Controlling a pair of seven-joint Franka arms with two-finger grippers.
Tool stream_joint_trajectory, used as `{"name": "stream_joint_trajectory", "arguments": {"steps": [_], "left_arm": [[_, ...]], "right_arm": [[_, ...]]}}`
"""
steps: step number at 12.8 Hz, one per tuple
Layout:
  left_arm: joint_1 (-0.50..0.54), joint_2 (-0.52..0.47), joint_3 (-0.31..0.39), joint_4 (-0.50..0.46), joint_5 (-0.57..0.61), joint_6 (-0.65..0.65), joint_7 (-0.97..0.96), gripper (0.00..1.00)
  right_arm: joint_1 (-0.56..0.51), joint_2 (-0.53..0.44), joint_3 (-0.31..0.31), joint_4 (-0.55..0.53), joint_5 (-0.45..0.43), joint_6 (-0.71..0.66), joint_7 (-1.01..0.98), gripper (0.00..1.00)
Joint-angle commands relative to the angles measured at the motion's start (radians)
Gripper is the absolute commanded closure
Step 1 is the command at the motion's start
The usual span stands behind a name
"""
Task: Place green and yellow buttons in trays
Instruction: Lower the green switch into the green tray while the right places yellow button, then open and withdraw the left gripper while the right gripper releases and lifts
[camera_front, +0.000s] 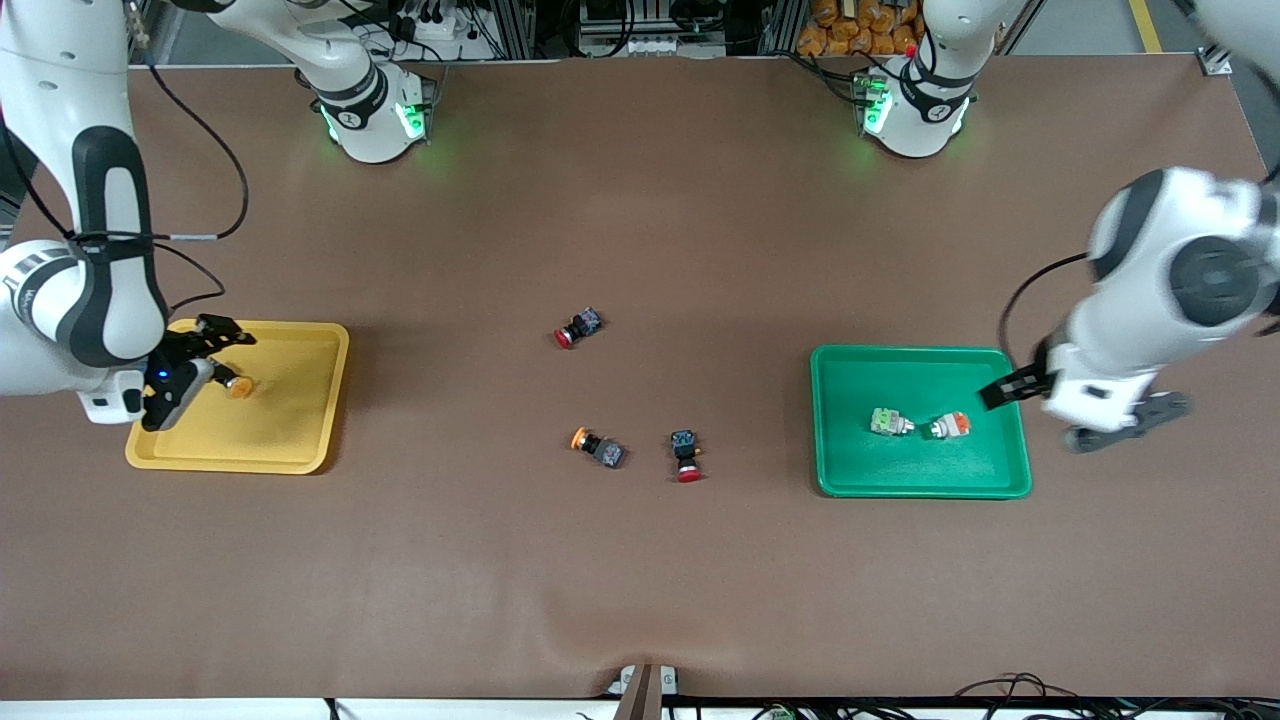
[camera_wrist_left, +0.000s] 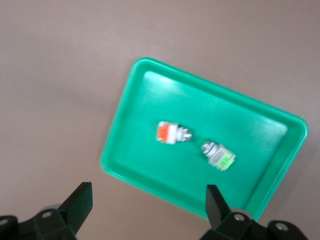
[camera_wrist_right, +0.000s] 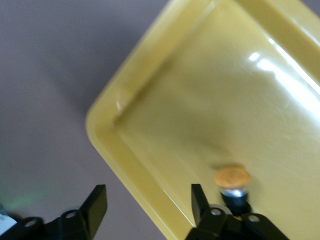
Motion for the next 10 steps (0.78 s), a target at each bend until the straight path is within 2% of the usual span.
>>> {"name": "stream_joint_trajectory", "arguments": {"steps": [1,3,5,7,9,10], "left_arm": [[0.034,-0.007,-0.017,0.097,-0.024,-0.114,0.118,0.00],[0.037,-0.051,-0.017,0.164,-0.053,-0.184,0.206,0.00],[0.039,-0.070,-0.015,0.282,-0.142,-0.269,0.321,0.00],[0.069,-0.085,-0.017,0.313,-0.169,-0.306,0.410,0.00],[0.073,-0.099,-0.015,0.315,-0.156,-0.306,0.483,0.00],[0.044,-0.110,0.008,0.315,-0.161,-0.305,0.493,0.00]], "right_arm": [[0.026,-0.048,0.016,-0.039,0.088,-0.011,0.044,0.00],[0.041,-0.051,0.051,-0.041,0.126,-0.002,0.046,0.00],[0.043,-0.051,0.100,-0.039,0.152,0.029,0.047,0.00],[0.043,-0.051,0.148,-0.039,0.195,0.056,0.047,0.00],[0.047,-0.053,0.208,-0.039,0.201,0.119,0.068,0.00],[0.049,-0.054,0.234,-0.039,0.201,0.141,0.104,0.00]]}}
